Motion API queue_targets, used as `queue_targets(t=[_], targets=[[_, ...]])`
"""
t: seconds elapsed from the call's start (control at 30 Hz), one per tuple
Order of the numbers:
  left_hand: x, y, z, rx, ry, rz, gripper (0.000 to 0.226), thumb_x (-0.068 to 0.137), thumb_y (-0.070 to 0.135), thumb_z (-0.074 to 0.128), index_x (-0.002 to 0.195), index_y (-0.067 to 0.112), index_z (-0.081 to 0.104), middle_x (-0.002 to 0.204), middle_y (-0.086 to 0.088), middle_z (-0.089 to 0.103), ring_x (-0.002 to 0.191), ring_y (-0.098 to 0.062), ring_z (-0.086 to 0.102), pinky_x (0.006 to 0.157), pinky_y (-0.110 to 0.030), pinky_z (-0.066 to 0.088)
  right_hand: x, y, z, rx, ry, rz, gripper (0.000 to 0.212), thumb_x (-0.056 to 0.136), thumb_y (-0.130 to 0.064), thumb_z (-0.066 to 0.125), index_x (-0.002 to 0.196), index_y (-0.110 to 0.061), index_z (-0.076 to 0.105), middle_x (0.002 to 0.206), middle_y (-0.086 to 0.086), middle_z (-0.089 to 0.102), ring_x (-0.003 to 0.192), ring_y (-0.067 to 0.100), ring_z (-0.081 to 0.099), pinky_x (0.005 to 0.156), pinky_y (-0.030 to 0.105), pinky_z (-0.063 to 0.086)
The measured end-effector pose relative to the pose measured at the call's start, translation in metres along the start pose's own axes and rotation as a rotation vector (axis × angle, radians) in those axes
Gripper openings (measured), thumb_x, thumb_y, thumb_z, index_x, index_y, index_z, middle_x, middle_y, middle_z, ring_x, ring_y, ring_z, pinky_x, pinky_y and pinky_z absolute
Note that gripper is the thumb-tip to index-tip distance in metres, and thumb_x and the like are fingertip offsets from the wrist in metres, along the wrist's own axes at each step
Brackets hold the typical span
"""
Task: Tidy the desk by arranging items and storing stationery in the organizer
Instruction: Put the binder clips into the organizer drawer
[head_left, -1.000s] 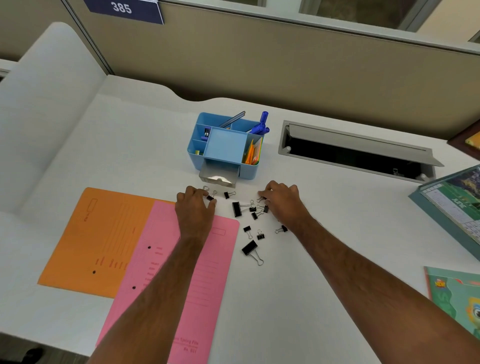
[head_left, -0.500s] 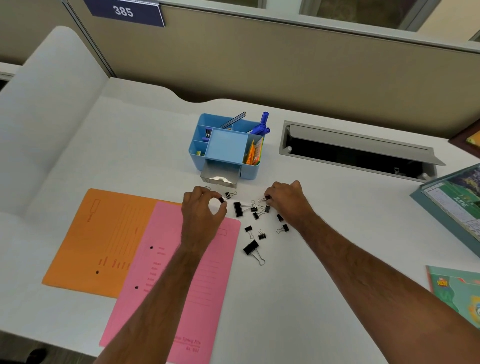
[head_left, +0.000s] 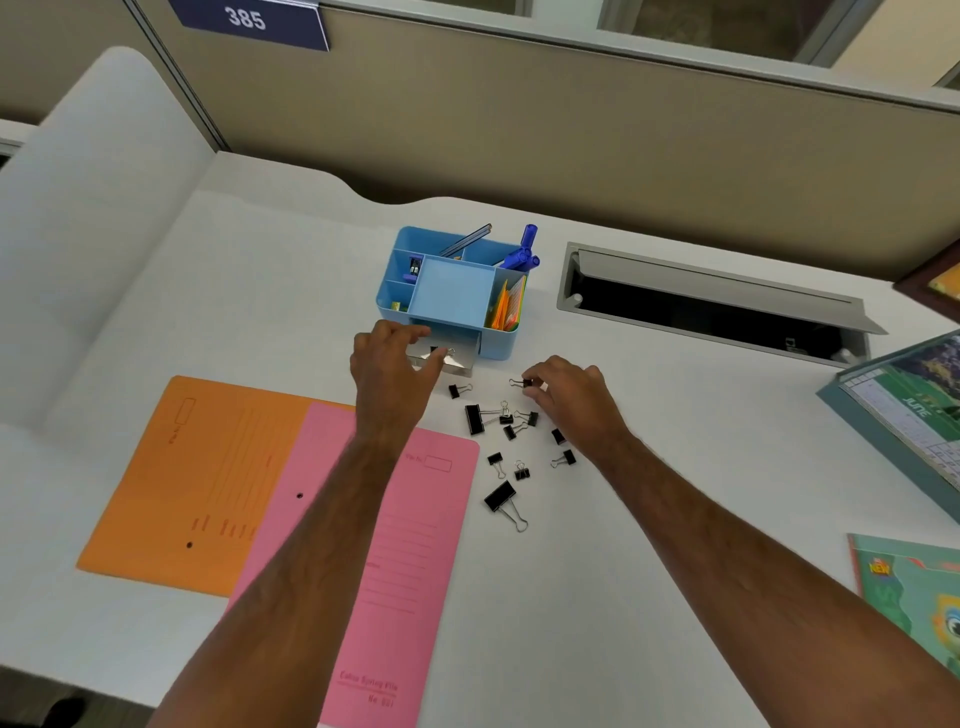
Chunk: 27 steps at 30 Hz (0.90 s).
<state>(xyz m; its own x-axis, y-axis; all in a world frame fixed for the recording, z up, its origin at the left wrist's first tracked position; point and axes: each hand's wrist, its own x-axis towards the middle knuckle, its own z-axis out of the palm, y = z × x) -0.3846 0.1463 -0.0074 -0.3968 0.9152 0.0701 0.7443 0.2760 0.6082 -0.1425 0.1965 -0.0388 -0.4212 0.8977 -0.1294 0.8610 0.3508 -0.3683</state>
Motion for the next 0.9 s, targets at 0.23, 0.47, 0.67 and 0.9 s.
queue_targets(t=[0.23,0.47,0.67,0.9], targets=[[-0.033,-0.011,0.003,-0.161,0.127,-0.083,0.033,0.092,0.032,0.075,0.12,0.021,0.062,0.11,0.004,0.06,0.104,-0.015,0.047,0.09,-0.041,0.049,0.002,-0.024,-0.011,0.127,0.135,-0.039,0.025,0.101,-0.038,0.057,0.121,-0.025,0.065,0.105,-0.01,0.063,0.079,0.005,0.054,0.086,0.035,0.047],[-0.056,-0.018,0.014,-0.184,0.053,-0.137,0.02,0.095,0.031,0.07,0.112,0.023,0.064,0.105,0.008,0.062,0.103,-0.014,0.049,0.086,-0.043,0.052,0.022,-0.067,-0.03,0.174,0.212,-0.105,0.023,0.098,-0.036,0.061,0.117,-0.024,0.065,0.087,-0.013,0.067,0.077,0.009,0.059,0.088,0.036,0.046],[-0.059,-0.023,0.027,-0.078,-0.019,-0.083,0.022,0.093,0.031,0.074,0.112,0.024,0.066,0.101,0.009,0.063,0.105,-0.017,0.05,0.089,-0.036,0.043,0.038,-0.087,-0.034,0.091,0.134,-0.117,0.025,0.098,-0.033,0.063,0.118,-0.019,0.066,0.092,-0.001,0.072,0.076,0.011,0.051,0.094,0.042,0.048],[-0.047,-0.024,0.038,0.006,-0.09,-0.059,0.03,0.093,0.035,0.073,0.121,0.025,0.068,0.106,0.008,0.067,0.11,-0.019,0.051,0.092,-0.036,0.037,0.029,-0.083,-0.027,0.195,0.178,-0.107,0.029,0.098,-0.032,0.063,0.125,-0.02,0.065,0.089,-0.005,0.07,0.078,0.009,0.058,0.095,0.042,0.049]])
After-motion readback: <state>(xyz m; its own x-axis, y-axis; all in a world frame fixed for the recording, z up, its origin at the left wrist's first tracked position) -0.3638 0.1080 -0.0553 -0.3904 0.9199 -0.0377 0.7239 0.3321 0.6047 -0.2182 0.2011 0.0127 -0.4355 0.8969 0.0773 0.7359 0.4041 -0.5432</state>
